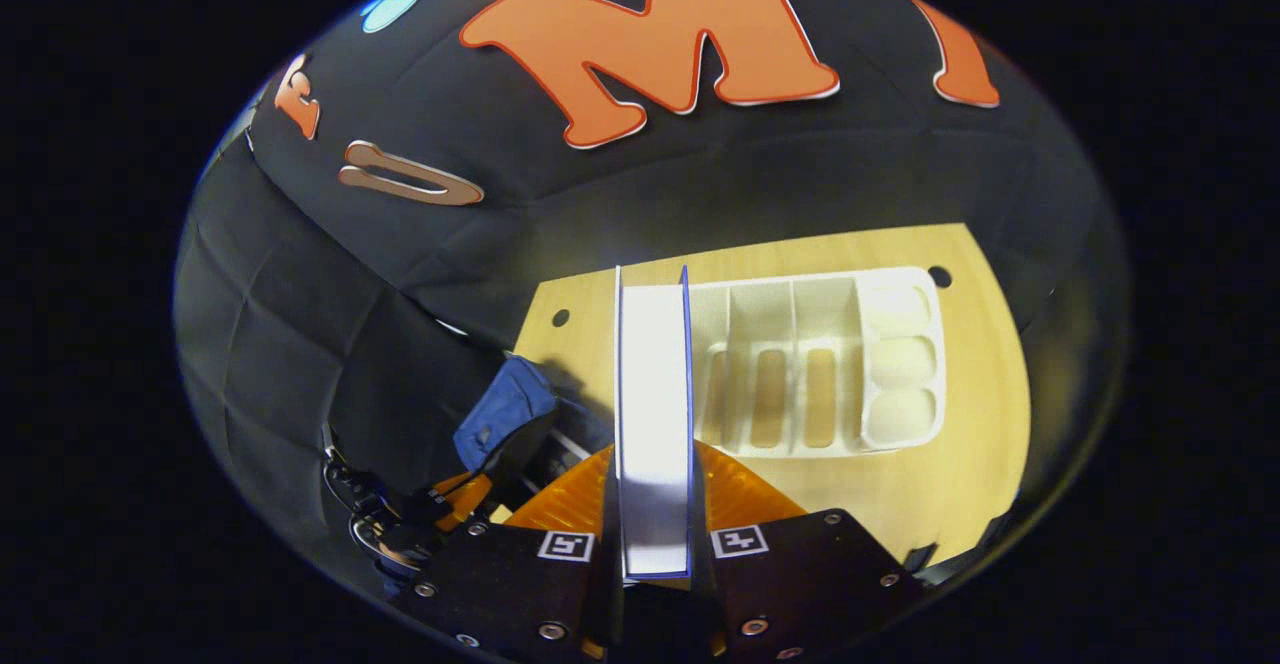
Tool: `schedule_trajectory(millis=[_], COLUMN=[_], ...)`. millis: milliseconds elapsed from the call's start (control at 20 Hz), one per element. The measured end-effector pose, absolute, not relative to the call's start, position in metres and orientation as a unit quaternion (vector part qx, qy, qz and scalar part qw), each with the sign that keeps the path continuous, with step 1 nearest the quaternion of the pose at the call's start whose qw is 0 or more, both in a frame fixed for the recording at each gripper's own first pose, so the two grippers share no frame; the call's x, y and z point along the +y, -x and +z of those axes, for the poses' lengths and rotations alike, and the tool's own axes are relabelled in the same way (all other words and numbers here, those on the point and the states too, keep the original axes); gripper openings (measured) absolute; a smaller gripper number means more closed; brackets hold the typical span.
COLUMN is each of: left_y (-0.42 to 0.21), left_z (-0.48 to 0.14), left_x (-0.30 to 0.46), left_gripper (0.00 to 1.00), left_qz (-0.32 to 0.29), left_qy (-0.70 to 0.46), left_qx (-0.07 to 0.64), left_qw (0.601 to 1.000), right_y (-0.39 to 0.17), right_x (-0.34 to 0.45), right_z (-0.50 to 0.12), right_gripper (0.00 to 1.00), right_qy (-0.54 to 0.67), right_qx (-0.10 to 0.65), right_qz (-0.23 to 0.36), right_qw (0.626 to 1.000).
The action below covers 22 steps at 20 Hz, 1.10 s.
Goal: Open the schoolbag, grab two books from the bookshelf and put them into the schoolbag.
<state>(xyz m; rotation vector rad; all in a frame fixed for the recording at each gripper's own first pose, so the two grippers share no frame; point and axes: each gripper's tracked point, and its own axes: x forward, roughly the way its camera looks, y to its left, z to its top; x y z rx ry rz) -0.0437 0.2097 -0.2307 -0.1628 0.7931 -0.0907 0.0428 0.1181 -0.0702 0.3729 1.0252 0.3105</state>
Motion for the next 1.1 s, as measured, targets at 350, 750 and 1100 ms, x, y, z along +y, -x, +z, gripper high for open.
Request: schedule_trajectory(millis=[350, 750, 1100], left_y=[0.042, 0.039, 0.038], left_z=[-0.221, -0.210, -0.200], left_x=[0.220, 0.224, 0.213], left_gripper=[0.01, 0.01, 0.01], left_qz=[-0.030, -0.017, -0.043], left_qy=[0.102, 0.113, 0.082], left_qx=[0.379, 0.372, 0.376], left_qw=[0.919, 0.921, 0.922], right_y=[0.002, 0.021, 0.033], right_x=[0.211, 0.284, 0.326], right_z=[-0.137, -0.200, -0.237], right_gripper=[0.26, 0.26, 0.26], right_qy=[-0.246, -0.347, -0.420], right_qx=[0.533, 0.526, 0.517], right_qz=[0.200, 0.197, 0.190], right_qw=[0.784, 0.751, 0.721])
